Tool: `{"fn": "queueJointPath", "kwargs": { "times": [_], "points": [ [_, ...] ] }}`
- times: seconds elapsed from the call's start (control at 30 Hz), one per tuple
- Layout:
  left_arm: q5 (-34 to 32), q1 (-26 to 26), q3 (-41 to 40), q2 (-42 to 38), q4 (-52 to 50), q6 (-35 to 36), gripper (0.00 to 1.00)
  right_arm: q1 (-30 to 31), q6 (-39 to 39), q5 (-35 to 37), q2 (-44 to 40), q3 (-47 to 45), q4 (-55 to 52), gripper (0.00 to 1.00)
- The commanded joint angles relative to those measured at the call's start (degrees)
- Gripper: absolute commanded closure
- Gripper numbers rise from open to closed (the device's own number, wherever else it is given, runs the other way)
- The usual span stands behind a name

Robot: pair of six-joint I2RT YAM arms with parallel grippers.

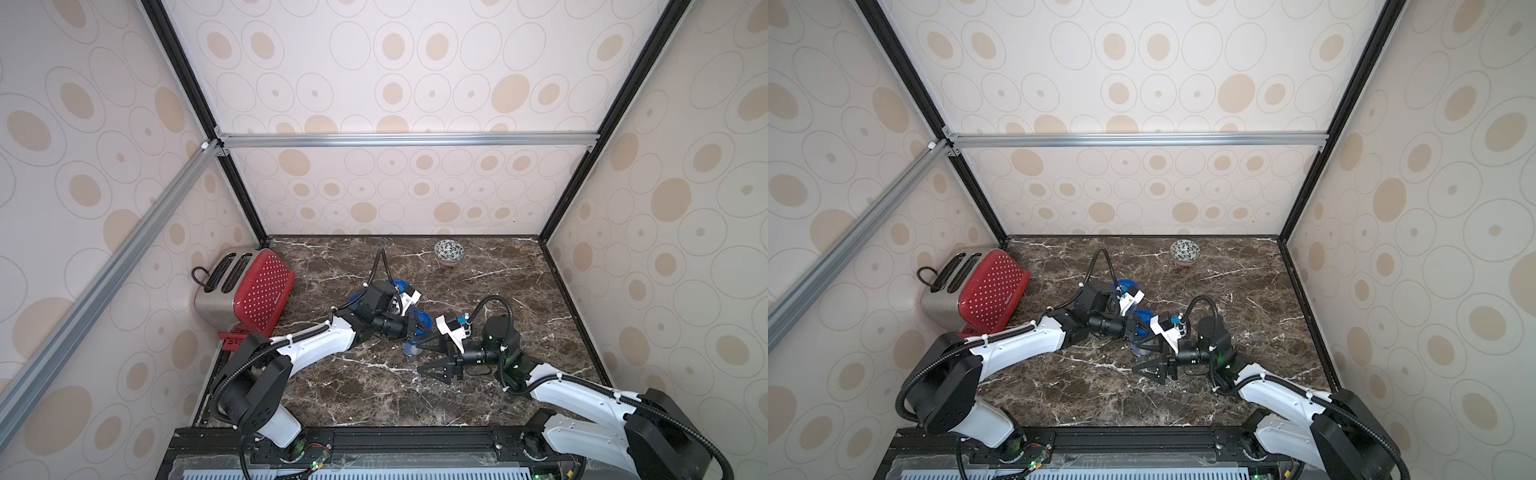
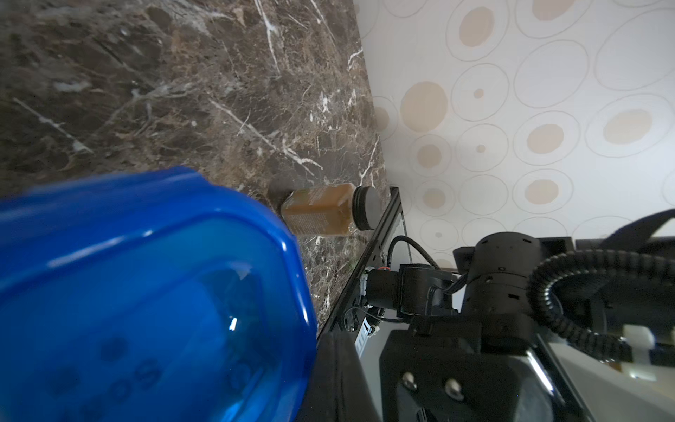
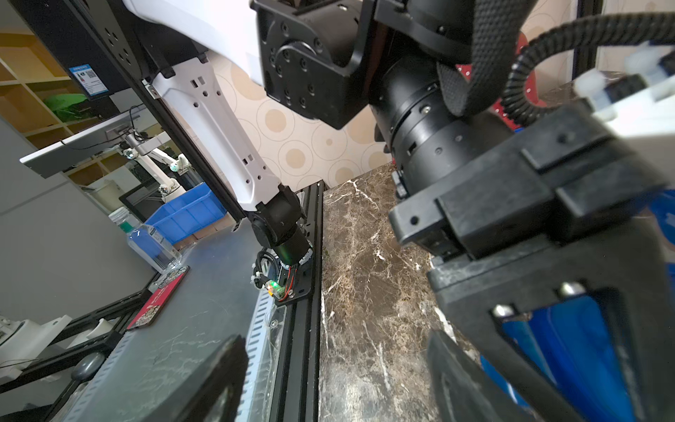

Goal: Take out toiletry kits
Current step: Unfasten the latch on the container, then adjust the container at the center of the board.

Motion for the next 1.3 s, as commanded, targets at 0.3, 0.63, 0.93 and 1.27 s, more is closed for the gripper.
{"fn": "queueJointPath", "kwargs": {
  "times": [0.3,0.63,0.93,1.27],
  "points": [
    [-8.0,0.4,8.1,-9.0,-23.8,7.6,0.64,-2.1,-2.4,7.7,-3.9,1.3,-6.7,0.19],
    [-22.8,0.5,5.7,-17.0,-35.0,8.3,0.49,-5.2,-1.4,20.9,-4.2,4.9,-15.9,0.16],
    [-22.4,0.6,7.1,-10.6,-31.9,7.5,0.46,-5.6,-2.4,25.1,3.8,11.9,-21.7,0.14],
    [-24.2,0.9,9.9,-5.9,-30.8,7.8,0.47,-5.7,-1.5,18.6,8.3,13.8,-21.2,0.18]
  ]
}}
